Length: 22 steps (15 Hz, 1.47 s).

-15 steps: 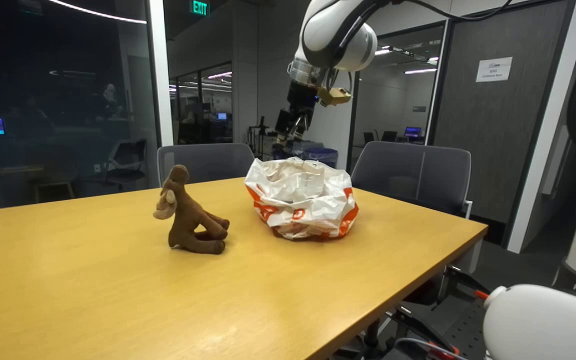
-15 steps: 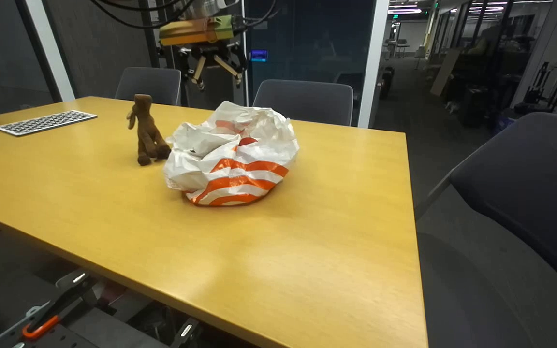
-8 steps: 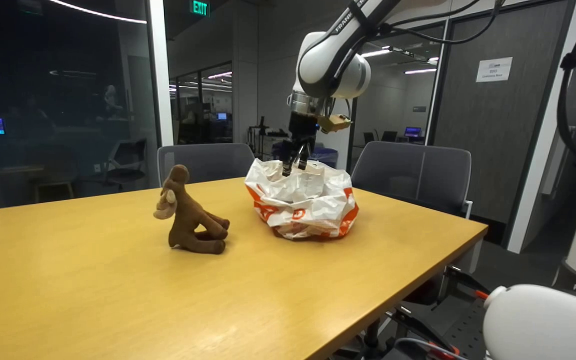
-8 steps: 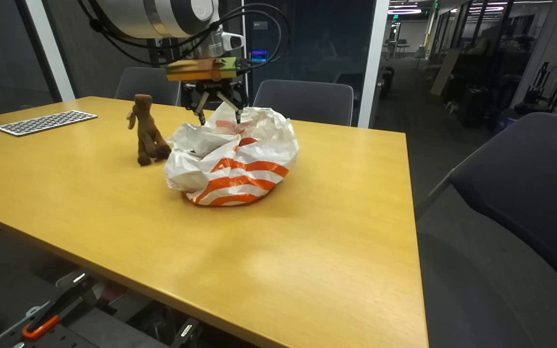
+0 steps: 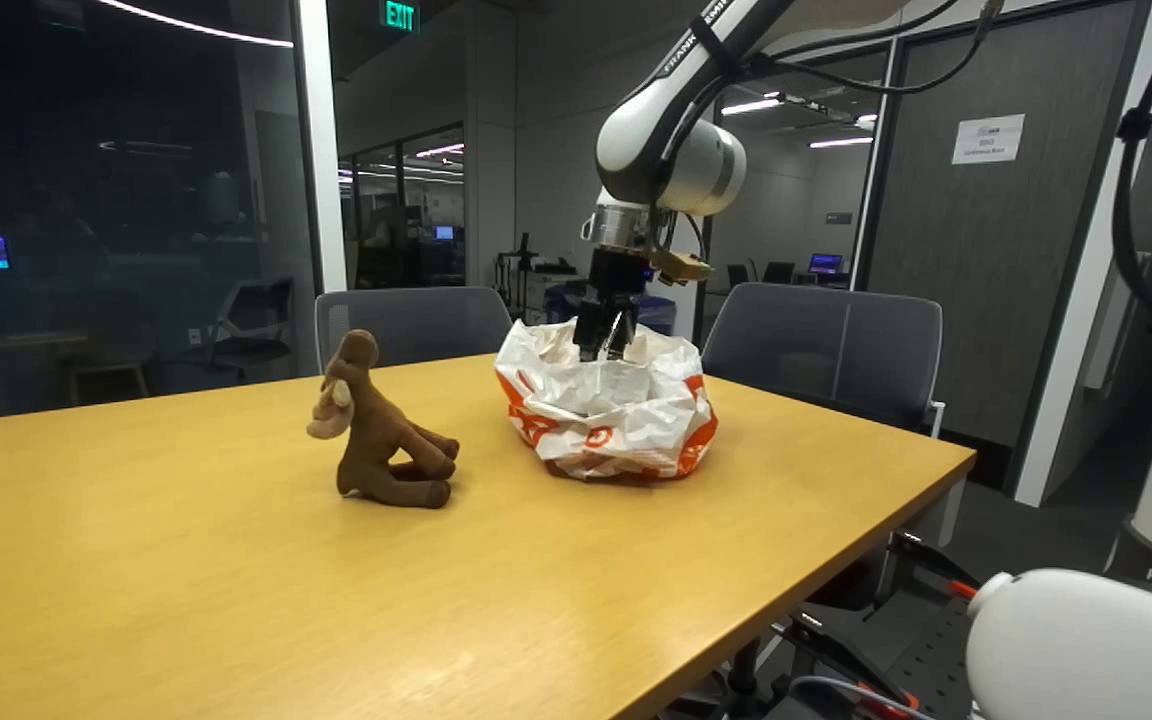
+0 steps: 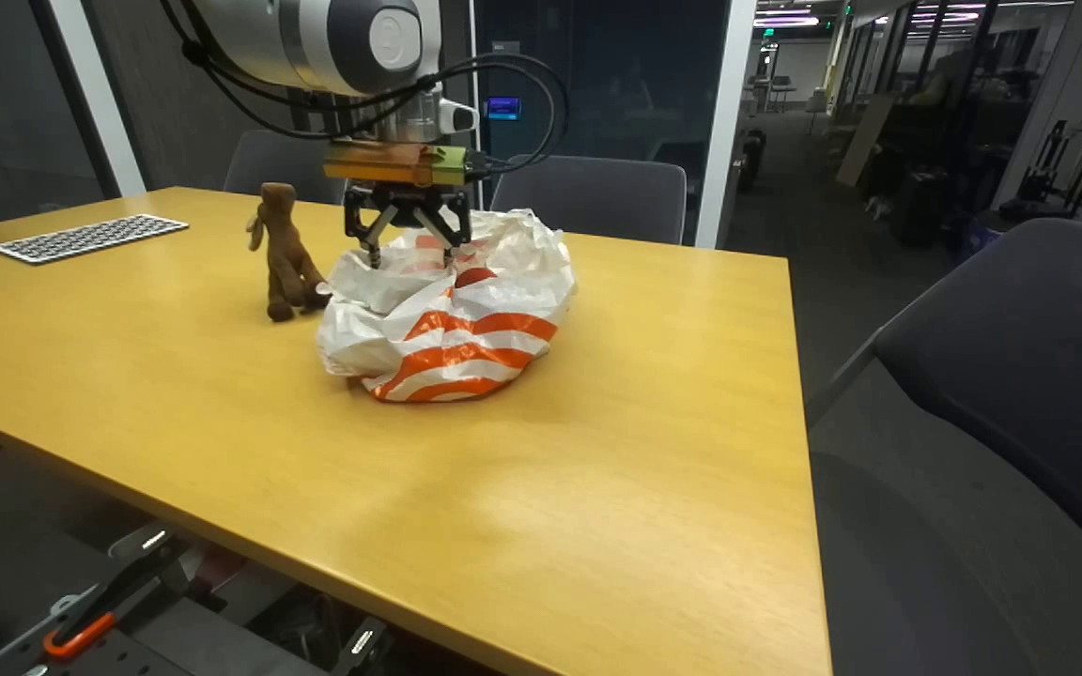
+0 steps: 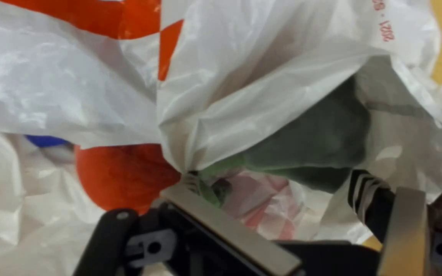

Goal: Move the objects, which are in the plastic, to the table

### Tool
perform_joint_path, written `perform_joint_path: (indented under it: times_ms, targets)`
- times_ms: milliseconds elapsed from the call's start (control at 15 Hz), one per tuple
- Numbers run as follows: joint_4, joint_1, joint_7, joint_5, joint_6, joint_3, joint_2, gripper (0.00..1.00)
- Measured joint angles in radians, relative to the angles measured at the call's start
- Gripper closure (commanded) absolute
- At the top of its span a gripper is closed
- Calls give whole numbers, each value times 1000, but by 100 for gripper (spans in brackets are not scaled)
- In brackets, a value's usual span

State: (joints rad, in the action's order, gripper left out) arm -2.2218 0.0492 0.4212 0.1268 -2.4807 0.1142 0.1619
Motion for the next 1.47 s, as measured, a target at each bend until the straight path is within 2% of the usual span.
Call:
perform_joint_path:
  times_ms: [133,267,600,1467]
  targets:
    - [0,-8,85,104,22,24,-1,0]
    - [-2,-7,103,121,23,34,0,0]
    - [-16,-4,70,-15,-28,30,28,0]
    - [-15,-4,71,-75,-32,36,61,0]
